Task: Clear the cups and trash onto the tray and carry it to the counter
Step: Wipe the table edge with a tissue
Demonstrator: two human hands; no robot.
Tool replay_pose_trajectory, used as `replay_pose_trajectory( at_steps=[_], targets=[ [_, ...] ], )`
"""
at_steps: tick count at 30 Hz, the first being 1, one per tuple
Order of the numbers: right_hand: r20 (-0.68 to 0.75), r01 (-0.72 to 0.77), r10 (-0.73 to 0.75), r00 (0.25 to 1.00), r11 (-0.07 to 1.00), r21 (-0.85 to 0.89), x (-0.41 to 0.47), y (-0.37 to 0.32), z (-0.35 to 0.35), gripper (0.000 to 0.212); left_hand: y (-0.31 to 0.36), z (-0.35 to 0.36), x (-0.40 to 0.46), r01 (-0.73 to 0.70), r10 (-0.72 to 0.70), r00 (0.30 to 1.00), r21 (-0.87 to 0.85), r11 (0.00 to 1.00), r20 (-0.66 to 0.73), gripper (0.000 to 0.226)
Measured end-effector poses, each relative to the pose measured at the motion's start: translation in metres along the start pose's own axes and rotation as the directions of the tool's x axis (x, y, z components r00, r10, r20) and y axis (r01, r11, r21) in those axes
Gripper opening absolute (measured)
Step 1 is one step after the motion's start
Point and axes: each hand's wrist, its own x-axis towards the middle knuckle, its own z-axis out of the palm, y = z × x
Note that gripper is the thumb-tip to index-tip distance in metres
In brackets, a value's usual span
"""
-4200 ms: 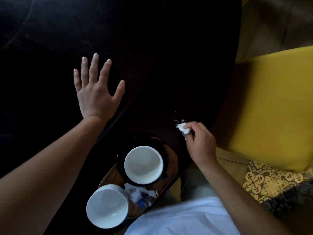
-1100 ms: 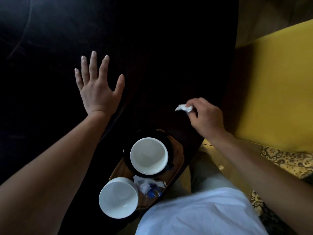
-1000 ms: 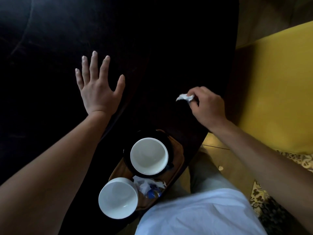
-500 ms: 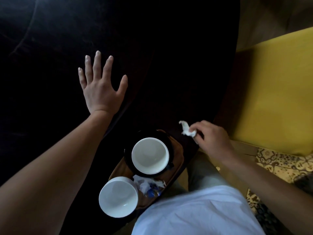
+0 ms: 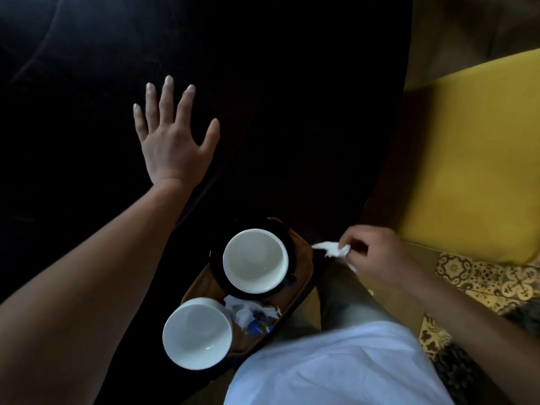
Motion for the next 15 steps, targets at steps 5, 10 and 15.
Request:
replay_pose_trajectory(
  at_steps=[5,10,15],
  targets=[
    [-0.120,0.058,-0.039,0.992,0.986,0.155,0.028,-0.036,-0.030,0.007,0.000,0.001,0.004,-0.014,0.014,1.000,0.021,1.000,-0.002,0.071],
    [-0.242,0.181,-0.120,0.963,0.952,0.248,0.059,-0.075,-0.039,0.008,0.002,-0.003,0.007,-0.030,0.027,0.998,0.055,0.998,0.058,0.075],
    [-0.276,0.288,-0.195,0.941,0.890,0.353,0.079,-0.129,-0.041,0.005,-0.006,-0.037,0.006,0.063,-0.045,0.996,-0.251,0.966,0.080,0.062]
  ],
)
